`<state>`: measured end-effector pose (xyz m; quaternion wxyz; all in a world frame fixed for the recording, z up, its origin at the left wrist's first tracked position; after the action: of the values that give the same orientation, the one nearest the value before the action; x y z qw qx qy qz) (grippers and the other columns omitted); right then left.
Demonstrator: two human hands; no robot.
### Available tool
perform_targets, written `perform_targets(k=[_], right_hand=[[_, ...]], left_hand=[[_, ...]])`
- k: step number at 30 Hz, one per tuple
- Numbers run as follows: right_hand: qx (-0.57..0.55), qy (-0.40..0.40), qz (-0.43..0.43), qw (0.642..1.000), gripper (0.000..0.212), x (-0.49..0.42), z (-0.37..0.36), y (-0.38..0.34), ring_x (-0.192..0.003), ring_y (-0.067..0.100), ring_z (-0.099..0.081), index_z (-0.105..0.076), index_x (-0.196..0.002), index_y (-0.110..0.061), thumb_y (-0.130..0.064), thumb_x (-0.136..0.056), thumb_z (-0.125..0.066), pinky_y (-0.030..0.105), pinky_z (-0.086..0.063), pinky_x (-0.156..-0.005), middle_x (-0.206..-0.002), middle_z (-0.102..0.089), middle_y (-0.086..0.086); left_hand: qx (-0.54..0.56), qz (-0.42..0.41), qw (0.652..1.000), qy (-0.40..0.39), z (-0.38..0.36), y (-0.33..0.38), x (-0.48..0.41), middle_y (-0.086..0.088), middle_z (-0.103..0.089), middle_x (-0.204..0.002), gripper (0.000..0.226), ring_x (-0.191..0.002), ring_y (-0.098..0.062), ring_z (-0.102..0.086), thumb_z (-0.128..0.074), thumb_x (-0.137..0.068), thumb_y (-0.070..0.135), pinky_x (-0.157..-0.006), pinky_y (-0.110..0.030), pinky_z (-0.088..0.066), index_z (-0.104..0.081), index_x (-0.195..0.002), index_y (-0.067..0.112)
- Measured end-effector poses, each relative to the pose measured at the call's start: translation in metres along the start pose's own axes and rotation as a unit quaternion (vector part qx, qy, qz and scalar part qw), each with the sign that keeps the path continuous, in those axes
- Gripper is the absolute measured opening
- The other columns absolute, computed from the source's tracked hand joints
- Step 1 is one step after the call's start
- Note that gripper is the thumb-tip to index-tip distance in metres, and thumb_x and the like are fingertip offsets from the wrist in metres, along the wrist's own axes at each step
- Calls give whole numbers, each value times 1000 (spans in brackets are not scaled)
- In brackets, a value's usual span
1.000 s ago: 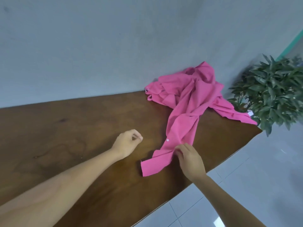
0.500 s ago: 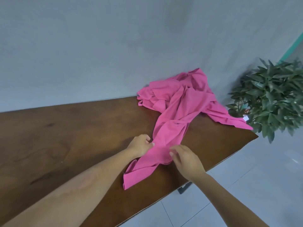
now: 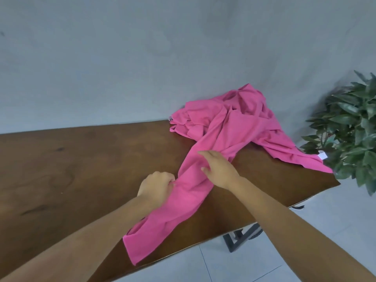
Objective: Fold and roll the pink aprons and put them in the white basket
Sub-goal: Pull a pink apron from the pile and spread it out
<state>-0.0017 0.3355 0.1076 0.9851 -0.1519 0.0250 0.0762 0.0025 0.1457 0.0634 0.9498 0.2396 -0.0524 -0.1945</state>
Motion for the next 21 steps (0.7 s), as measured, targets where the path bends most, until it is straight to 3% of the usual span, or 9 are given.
perform_targets(k=[3,5,8,10,15,18,21], right_hand=[[40,-33,40,998,63,-20,-5,-11,-143,26,-33,-41,-150,-21,-14,-92,-63,42,-28,-117,-151,-44,4],[84,-48,49,994,51,-28,-7,-17,-142,25,-33,-51,-142,-22,-16,-92,-61,41,-24,-116,-147,-48,1],[126,-27,57,990,25,-28,-6,-21,-121,24,-49,-65,-113,-22,-13,-91,-56,37,-33,-106,-123,-61,-1],[100,5,60,993,20,-22,-2,-20,-107,25,-54,-64,-101,-19,-7,-88,-56,39,-40,-99,-109,-64,0],[75,108,86,988,31,-6,11,-24,-91,30,-61,-66,-97,-12,7,-74,-59,42,-49,-81,-95,-67,4],[74,143,93,983,42,1,20,-29,-92,32,-62,-68,-101,-9,12,-65,-62,45,-52,-81,-95,-69,6],[54,173,96,979,45,7,30,-31,-97,33,-63,-69,-104,-7,14,-64,-63,46,-53,-84,-99,-71,8]], left_hand=[[36,-2,999,1,7,0,13,5,-69,-75,17,-72,-19,-66,-60,-93,18,-68,-39,-55,-71,-81,22],[72,3,997,-7,12,-1,24,5,-67,-67,17,-63,-14,-65,-63,-94,16,-63,-37,-55,-69,-79,20],[122,26,992,-9,25,-8,41,3,-71,-71,16,-53,-10,-66,-65,-96,13,-58,-32,-56,-70,-82,16],[143,44,989,-14,33,-14,51,1,-74,-76,13,-53,-9,-68,-66,-96,12,-62,-31,-57,-72,-85,13],[186,88,978,-31,52,-39,76,4,-76,-80,12,-64,-14,-73,-68,-96,15,-74,-30,-60,-75,-85,17],[194,104,975,-25,66,-61,90,3,-77,-80,12,-69,-14,-75,-70,-95,17,-79,-33,-61,-75,-85,17],[202,113,973,-13,79,-91,102,-1,-76,-78,12,-72,-19,-76,-71,-94,16,-86,-45,-60,-75,-83,16]])
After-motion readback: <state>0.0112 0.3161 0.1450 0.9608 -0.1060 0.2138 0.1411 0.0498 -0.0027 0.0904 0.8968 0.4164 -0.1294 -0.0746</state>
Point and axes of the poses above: each hand's wrist, its own x-axis away from the middle knuckle, its own z-axis out of the back of the hand, y = z × x, the point moved 10 cm from there along -x, towards the middle knuckle
